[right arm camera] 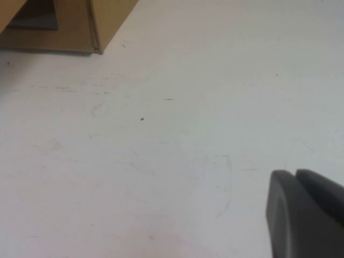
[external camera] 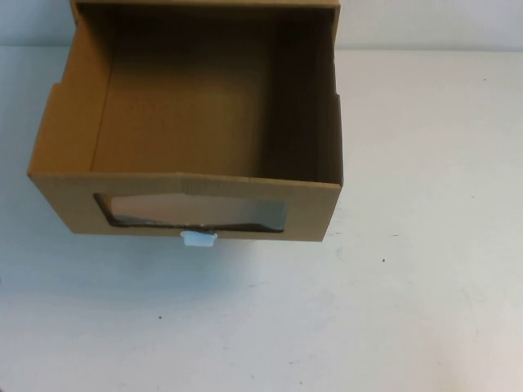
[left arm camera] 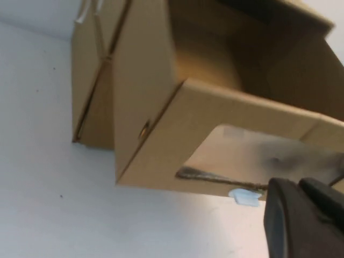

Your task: Close the shoe box

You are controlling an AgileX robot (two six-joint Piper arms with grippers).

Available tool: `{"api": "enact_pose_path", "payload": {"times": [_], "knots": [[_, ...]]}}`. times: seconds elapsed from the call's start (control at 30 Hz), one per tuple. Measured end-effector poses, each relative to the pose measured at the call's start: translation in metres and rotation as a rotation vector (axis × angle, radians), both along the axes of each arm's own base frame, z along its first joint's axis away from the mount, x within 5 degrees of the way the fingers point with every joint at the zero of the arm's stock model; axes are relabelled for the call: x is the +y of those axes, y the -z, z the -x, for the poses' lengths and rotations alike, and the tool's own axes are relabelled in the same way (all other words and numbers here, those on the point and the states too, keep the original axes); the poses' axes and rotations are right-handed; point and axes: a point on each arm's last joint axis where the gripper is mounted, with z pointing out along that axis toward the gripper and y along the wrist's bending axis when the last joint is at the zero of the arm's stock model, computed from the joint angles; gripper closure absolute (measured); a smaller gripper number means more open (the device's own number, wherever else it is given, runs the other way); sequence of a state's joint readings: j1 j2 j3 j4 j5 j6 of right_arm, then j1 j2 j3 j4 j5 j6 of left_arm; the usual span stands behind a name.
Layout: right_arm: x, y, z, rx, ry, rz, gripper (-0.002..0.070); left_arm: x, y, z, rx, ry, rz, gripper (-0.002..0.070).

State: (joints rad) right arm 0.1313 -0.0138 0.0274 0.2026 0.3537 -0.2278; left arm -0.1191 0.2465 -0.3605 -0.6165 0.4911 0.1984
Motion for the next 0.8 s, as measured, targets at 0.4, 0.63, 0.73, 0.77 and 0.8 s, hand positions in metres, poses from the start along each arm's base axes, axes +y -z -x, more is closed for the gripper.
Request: {"api": "enact_pose_path", "payload": {"times": [0.4,0.63,0.73,0.77,0.8], "knots": [[0.000,0.000,0.000,0.000,0.000,0.000,0.0689,-0.025,-0.158,-0.131,-0.032,0.213,-0.362,0.0677],[0.000,0.000,0.000,0.000,0.000,0.000,0.0689,-0.046,-0.181,-0.230,0.031,0.357,-0.375,0.0677],[0.000,0.000,0.000,0.000,0.000,0.000,0.0689,-0.053,-0.179,-0.267,0.053,0.402,-0.377,0.0677],[0.000,0.000,0.000,0.000,0.000,0.000,0.0689,-0.055,-0.178,-0.279,0.060,0.416,-0.378,0.0677],[0.000,0.000,0.000,0.000,0.000,0.000,0.0689,-0.057,-0.175,-0.290,0.067,0.427,-0.377,0.0677]]}}
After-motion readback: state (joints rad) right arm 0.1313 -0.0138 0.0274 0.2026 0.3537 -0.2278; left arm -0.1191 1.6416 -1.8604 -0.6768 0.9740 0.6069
